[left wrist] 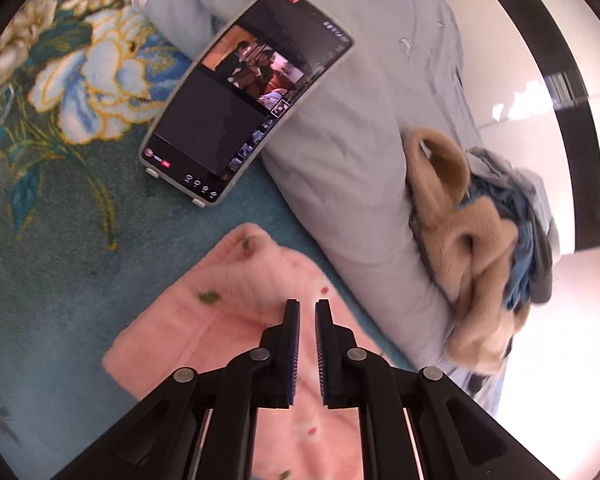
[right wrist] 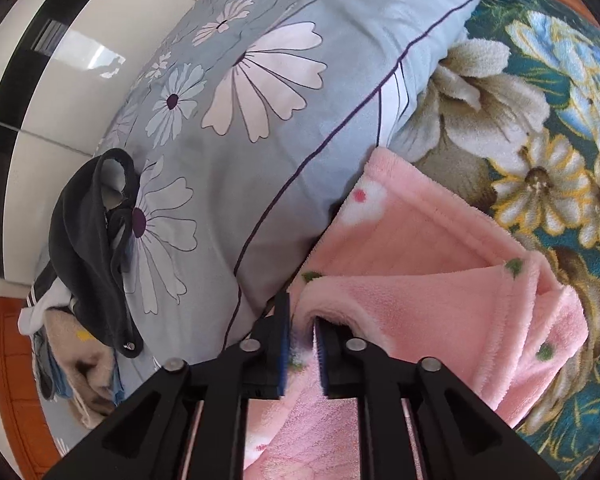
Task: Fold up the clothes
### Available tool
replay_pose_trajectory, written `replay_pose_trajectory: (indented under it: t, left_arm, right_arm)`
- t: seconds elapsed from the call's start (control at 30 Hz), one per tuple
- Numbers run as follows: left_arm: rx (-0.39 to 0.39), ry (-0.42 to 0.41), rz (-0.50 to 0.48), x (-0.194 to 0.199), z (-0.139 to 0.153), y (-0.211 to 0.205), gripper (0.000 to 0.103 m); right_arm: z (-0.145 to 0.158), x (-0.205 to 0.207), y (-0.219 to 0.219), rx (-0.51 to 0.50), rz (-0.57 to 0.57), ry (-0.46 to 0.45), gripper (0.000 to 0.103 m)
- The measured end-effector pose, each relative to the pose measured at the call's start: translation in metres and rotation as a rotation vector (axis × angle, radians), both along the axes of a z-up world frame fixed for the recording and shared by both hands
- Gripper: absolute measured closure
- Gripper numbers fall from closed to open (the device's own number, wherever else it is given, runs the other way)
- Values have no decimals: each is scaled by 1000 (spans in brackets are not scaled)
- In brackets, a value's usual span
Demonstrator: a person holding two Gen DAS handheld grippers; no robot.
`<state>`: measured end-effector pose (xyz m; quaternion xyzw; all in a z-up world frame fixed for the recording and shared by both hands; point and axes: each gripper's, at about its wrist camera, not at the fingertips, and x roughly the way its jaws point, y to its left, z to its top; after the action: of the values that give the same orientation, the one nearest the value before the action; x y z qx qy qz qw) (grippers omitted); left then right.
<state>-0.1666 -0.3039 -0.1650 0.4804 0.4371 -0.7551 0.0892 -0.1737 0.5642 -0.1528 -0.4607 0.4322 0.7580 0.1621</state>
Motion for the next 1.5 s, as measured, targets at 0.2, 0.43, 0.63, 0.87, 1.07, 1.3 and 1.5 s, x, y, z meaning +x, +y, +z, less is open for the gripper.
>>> replay_pose_trajectory:
  t: [0.2, 0.43, 0.63, 0.87, 1.07, 1.3, 1.5]
  left_arm:
    - [-168, -47, 23, 48, 6, 9, 43]
    - [61, -137, 140, 97, -58, -9, 43]
    - [187, -86, 211, 100, -85, -9, 43]
    - [180, -27, 229, 87, -90, 0, 43]
    - [168, 50, 274, 85, -88, 3, 45]
    - [171, 70, 341, 90, -79, -1, 81]
    - [158, 115, 370, 100, -51, -7, 84]
  right_arm:
    - [36, 32, -19, 73, 85, 125, 42]
    - [41, 129, -22, 190, 91, 86, 40]
    - [-17, 171, -8, 10, -14, 23, 40]
    - [-62, 168, 5, -120, -217, 123, 40]
    - [-68, 166, 19, -142, -334, 240, 49]
    - [-56, 154, 20, -129, -341, 217, 89]
    - [-32, 151, 18, -100, -303, 223, 94]
